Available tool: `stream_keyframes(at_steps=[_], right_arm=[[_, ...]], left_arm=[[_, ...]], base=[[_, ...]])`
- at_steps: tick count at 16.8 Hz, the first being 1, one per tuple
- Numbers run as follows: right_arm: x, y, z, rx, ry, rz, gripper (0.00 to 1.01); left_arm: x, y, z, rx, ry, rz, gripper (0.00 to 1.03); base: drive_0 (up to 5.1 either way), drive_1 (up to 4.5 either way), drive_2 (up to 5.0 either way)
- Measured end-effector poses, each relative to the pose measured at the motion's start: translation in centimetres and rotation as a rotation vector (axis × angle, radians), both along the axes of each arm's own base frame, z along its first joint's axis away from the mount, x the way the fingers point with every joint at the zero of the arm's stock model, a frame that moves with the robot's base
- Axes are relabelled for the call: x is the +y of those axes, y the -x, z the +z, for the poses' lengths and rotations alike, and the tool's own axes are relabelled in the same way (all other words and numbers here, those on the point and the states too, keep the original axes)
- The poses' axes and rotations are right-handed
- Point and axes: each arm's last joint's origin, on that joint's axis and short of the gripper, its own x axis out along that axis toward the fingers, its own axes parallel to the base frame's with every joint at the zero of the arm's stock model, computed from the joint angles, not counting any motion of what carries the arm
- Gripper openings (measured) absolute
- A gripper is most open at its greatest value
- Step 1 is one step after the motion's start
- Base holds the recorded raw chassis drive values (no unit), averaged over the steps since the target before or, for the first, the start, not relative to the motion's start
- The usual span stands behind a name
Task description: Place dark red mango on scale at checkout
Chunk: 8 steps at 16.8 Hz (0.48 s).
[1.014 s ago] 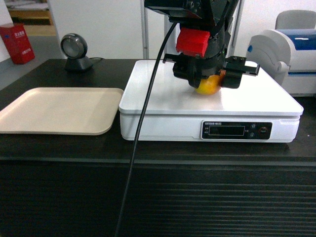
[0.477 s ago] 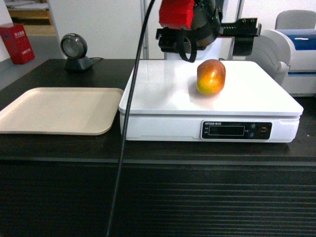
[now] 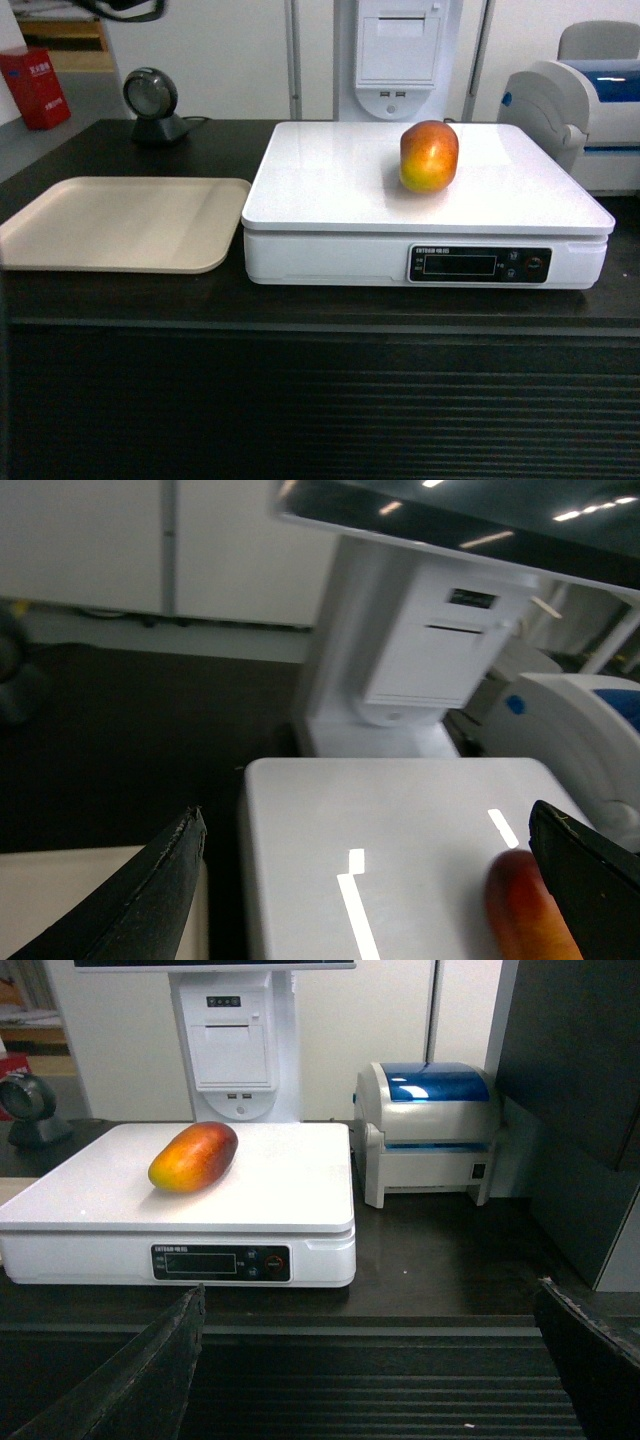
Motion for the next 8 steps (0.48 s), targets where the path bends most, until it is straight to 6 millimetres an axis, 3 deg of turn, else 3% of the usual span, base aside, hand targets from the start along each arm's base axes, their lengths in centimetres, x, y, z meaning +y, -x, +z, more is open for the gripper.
stream_keyframes(at_steps=[3,4,5,6,7,8], right_arm=[[0.0,0.0,0.0,0.0,0.0,0.0,0.98],[0.0,0.0,0.0,0.0,0.0,0.0,0.98],[0.0,0.0,0.0,0.0,0.0,0.0,0.98],[0.0,0.0,0.0,0.0,0.0,0.0,0.98],[0.0,0.0,0.0,0.0,0.0,0.0,0.98],[0.0,0.0,0.0,0.0,0.0,0.0,0.98]], left_arm=[[6.8,4.7,-1.7,-0.003,-0.007,0.14,0.98],[8.3,7.2,-1.6,-0.034,-0.024,0.167,0.98],[9.9,11.8,-1.7,-0.074,-0.057,0.198,0.98],[10.5,14.8,-3.0,-0.066,-0.098,0.224,0.98],[10.7,16.5,-3.8,-0.053,-0.117,0.23,0.98],[11.0,18.5,-4.1,-0.13,-0.154,0.266,0.92]], base=[[0.0,0.0,0.0],[0.0,0.0,0.0],[0.0,0.0,0.0],[0.0,0.0,0.0],[0.0,0.0,0.0],[0.0,0.0,0.0]])
